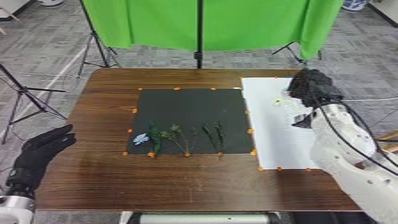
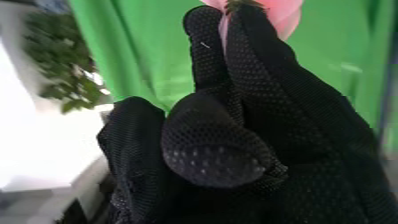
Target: Arrange flowers
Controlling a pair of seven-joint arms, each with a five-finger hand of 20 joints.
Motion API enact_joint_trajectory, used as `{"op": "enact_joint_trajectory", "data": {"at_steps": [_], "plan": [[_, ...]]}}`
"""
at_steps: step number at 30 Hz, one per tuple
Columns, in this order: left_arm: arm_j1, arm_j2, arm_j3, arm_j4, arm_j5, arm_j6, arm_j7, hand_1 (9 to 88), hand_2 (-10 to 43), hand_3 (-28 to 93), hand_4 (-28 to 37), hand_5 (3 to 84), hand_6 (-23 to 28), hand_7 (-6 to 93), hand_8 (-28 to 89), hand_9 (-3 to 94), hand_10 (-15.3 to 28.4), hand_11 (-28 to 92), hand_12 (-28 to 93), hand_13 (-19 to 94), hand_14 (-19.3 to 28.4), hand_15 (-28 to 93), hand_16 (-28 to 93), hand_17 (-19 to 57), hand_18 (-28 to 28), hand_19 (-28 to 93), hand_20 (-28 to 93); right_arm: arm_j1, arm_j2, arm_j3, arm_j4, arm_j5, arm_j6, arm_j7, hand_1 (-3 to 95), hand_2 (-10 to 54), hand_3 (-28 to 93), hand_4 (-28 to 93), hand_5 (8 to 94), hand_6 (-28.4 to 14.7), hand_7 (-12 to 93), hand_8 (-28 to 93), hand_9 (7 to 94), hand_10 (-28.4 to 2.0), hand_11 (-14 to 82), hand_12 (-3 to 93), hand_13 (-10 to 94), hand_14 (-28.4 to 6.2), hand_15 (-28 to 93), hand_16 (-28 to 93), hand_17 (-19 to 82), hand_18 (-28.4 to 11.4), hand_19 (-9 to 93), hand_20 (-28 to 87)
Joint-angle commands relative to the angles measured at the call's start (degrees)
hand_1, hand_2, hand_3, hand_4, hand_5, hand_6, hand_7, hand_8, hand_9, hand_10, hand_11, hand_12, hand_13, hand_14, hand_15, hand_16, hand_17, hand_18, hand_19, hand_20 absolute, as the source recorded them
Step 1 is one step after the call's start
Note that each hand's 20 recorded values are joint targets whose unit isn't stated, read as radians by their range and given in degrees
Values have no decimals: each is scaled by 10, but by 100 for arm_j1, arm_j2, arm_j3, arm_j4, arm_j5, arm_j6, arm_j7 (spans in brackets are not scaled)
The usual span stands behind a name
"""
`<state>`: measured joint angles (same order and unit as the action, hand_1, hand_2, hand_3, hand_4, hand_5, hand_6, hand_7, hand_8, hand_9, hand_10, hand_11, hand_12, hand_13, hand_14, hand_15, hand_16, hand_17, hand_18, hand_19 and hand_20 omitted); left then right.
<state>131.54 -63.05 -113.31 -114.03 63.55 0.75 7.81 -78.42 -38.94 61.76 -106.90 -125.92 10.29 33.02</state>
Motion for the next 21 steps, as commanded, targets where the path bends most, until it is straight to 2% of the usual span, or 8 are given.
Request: {"op": "enact_joint_trajectory", "data": {"at_steps": [1,4,8,11,18,20,21], "plan": [[-58,70,72,31,-18,-16,-35,359,-8,647,-104,462,60,109,-59,440,142,186,108,371,178,166,2,126,136,152,229,1368,-664,-742,-316,102,293,-439,641,-95,580,-192,804,19,239,63,894,-84,61,354,923,3,643,316,641,-149,932,634],[-59,47,85,19,-7,-41,-2,359,-8,646,-105,462,59,108,-60,440,142,187,108,371,179,166,2,125,136,152,229,1845,-1064,-1292,-111,274,280,-590,640,-95,579,-193,805,18,238,64,894,-85,60,354,923,2,644,317,642,-148,932,637],[-51,54,88,8,-6,-9,-8,358,-8,648,-105,463,60,108,-60,440,141,186,108,372,178,166,1,126,136,151,228,2405,-1668,-1917,267,481,141,-761,638,-95,580,-192,806,18,237,65,893,-84,60,355,924,3,646,317,642,-147,932,640],[-86,34,115,16,-5,5,17,358,-9,648,-107,463,60,108,-60,441,141,187,108,372,179,166,1,125,136,151,228,2645,-2085,-2229,601,589,15,-898,637,-95,581,-191,805,18,236,66,894,-84,60,355,925,5,647,317,642,-146,932,642],[-135,73,152,52,4,0,65,355,-8,649,-108,463,60,108,-59,440,142,186,108,371,179,165,1,125,136,150,229,3116,-2834,-2891,1399,837,-258,-1040,635,-95,583,-192,805,18,237,66,895,-83,60,356,924,4,651,318,642,-148,932,646],[-116,50,145,15,-4,21,68,355,-8,649,-108,463,60,108,-60,441,142,185,107,371,179,165,1,125,136,150,228,3190,-3044,-3013,1606,809,-344,-1121,634,-95,585,-192,805,18,238,66,895,-83,60,357,924,5,653,318,643,-147,932,647],[-146,79,157,23,-12,21,63,354,-8,649,-108,463,60,108,-60,441,142,185,107,371,179,166,1,125,136,150,228,3240,-3113,-3094,1672,872,-394,-1095,633,-95,586,-191,805,18,237,66,895,-83,60,356,924,5,654,318,643,-147,932,648]]}}
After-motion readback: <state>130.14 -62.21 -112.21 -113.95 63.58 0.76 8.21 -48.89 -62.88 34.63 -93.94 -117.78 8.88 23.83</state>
